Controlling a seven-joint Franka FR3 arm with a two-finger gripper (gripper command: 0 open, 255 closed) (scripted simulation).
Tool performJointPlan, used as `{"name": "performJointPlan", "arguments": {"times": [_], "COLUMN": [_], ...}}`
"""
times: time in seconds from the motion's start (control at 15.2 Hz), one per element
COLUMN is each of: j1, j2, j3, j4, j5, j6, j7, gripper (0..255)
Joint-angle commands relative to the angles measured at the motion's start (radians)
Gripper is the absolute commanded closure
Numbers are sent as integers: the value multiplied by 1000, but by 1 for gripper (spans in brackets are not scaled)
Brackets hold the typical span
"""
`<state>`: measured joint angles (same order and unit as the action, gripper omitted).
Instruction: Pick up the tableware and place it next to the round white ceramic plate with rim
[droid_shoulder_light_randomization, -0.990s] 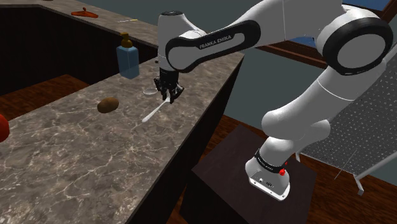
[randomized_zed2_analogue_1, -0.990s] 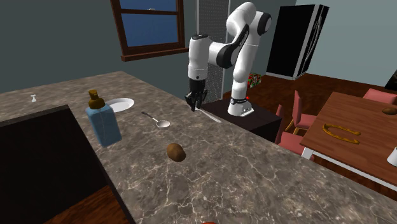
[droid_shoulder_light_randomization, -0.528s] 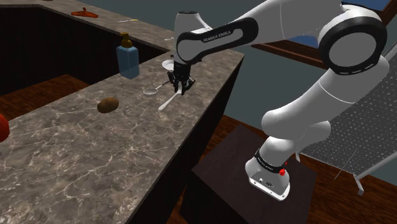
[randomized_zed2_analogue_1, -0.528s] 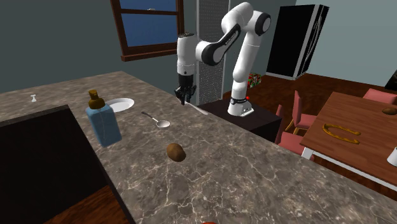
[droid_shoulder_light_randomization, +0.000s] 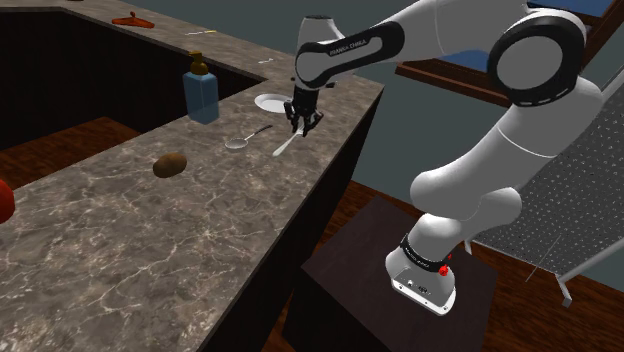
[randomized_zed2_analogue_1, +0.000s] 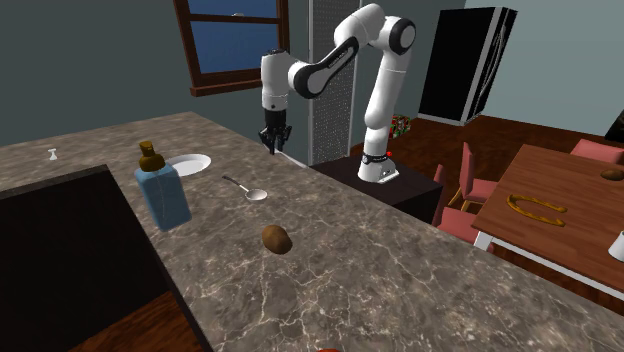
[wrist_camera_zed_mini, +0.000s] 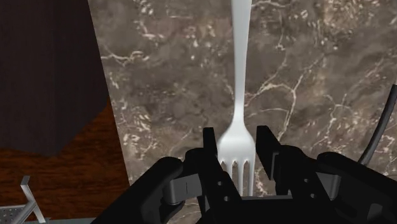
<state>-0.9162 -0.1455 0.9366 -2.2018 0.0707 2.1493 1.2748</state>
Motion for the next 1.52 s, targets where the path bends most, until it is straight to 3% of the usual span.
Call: {"name": "performJointPlan", "arguments": {"times": [0.0,0.79,1.45], "j1": [-23,-142,-159], "j2": [17,249,514], "j3": [-25,-137,-241], "j4": [6,189,495], "j5": [-17,-213,-374], "j6": [5,-18,-115], "j7": [-39,-171,-270], "gripper": [255,255,255]}}
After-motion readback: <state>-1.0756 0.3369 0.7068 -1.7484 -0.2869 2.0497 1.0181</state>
